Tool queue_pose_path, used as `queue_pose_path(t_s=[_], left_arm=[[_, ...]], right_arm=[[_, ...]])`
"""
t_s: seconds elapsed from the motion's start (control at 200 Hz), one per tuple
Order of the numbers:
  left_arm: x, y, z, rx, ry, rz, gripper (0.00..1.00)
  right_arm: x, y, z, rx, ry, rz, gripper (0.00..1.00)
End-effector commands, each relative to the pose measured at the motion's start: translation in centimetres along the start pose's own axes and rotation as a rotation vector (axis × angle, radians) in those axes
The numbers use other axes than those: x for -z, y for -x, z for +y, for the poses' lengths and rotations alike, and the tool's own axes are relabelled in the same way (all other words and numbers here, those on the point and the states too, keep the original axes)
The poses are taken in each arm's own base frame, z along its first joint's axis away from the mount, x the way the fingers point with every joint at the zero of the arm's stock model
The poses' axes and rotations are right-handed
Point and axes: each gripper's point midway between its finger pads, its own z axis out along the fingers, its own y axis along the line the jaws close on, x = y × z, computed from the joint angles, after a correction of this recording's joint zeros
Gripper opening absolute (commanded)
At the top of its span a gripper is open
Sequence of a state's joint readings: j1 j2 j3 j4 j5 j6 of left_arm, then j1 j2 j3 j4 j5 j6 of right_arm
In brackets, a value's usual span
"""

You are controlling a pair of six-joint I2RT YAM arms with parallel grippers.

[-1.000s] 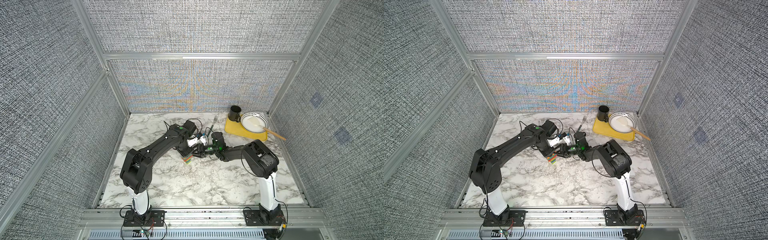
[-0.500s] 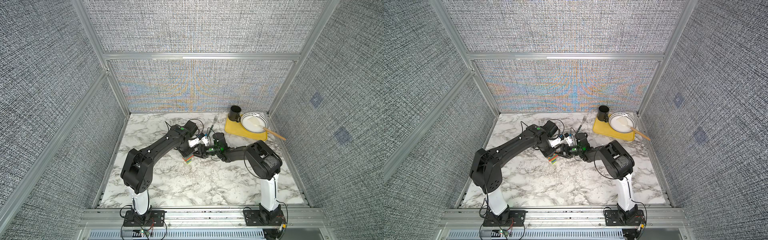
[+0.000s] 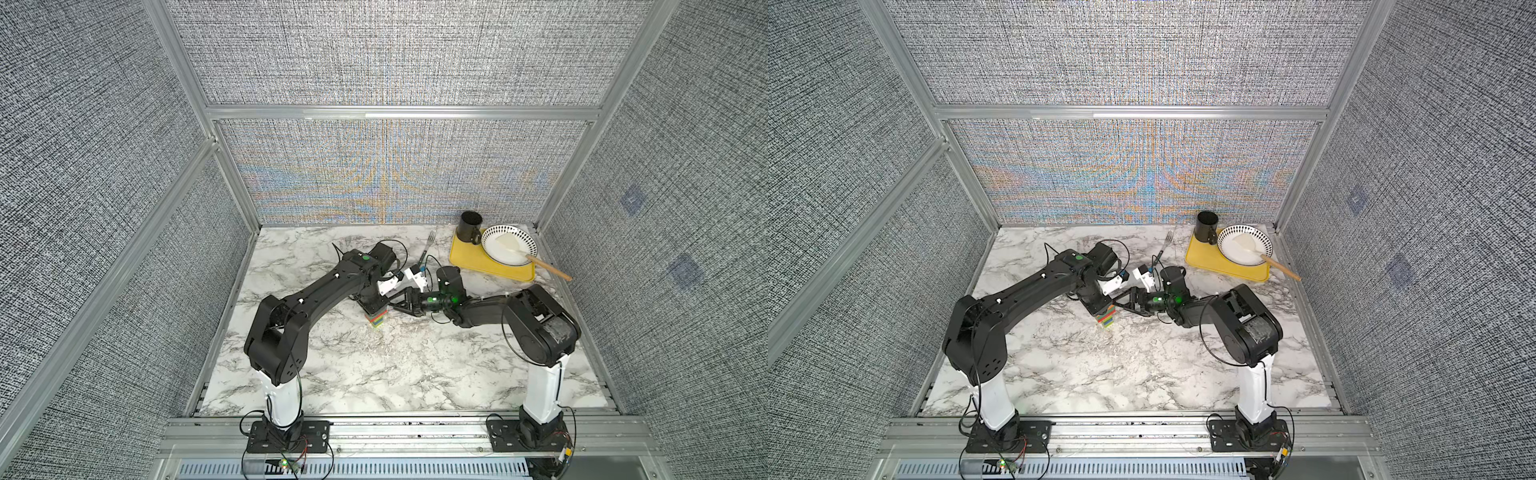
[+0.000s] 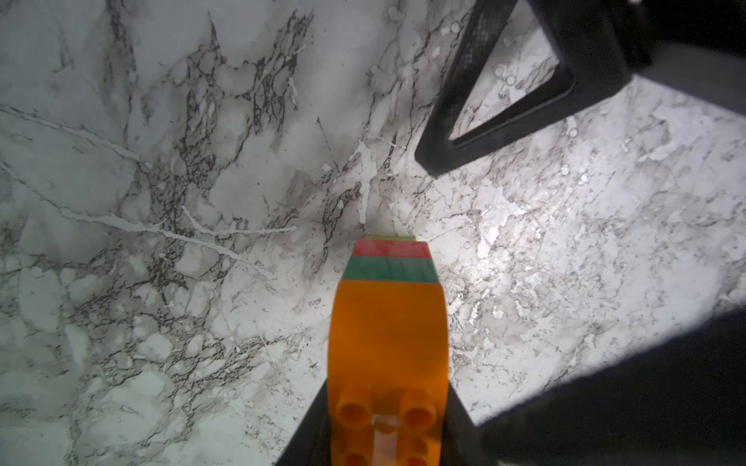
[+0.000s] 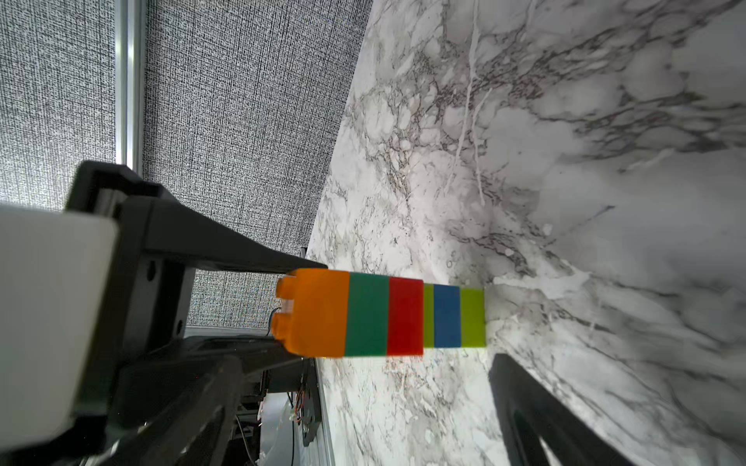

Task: Assemble an ice cream with lego
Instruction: Assemble the lego brick with the lego brick, then adjust the lego brick at the center of the board.

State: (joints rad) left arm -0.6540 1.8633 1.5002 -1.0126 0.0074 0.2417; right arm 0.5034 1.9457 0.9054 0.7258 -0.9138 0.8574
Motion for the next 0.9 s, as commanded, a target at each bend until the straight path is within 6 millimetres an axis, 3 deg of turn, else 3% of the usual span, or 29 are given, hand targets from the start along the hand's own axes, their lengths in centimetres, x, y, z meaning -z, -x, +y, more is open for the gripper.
queue_pose_path(t_s=[0.0,0.16,0.49,0.706,0.796,0.896], left_arm=[[-1.4,-1.2,-0.8,0.007,-0.036,0.068,0.05],[0.1,0.3,-0.8,0.016,-0.042,-0.014,0.15],[3.5,1.7,-1.4,0.012,-0.058,-0.162,0.57],[5.0,1.8,-1.1,0.021,-0.035,-0.2,0.72],[6.9,2.2,-0.9,0.037,-0.015,-0.254,0.74],[11.2,2.8,-1.2,0.083,-0.019,-0.39,0.77]], right_arm=[[0.6,1.1,0.5,0.04,-0.004,-0.054,0.97],[0.5,1.1,-0.2,0.027,-0.02,-0.052,0.98],[0.5,1.2,-0.9,0.031,-0.044,-0.059,0.98],[0.6,1.3,-1.5,0.044,-0.072,-0.069,0.98],[0.9,1.5,-1.5,0.064,-0.087,-0.091,0.98],[1.8,1.9,-0.9,0.098,-0.086,-0.164,0.97]])
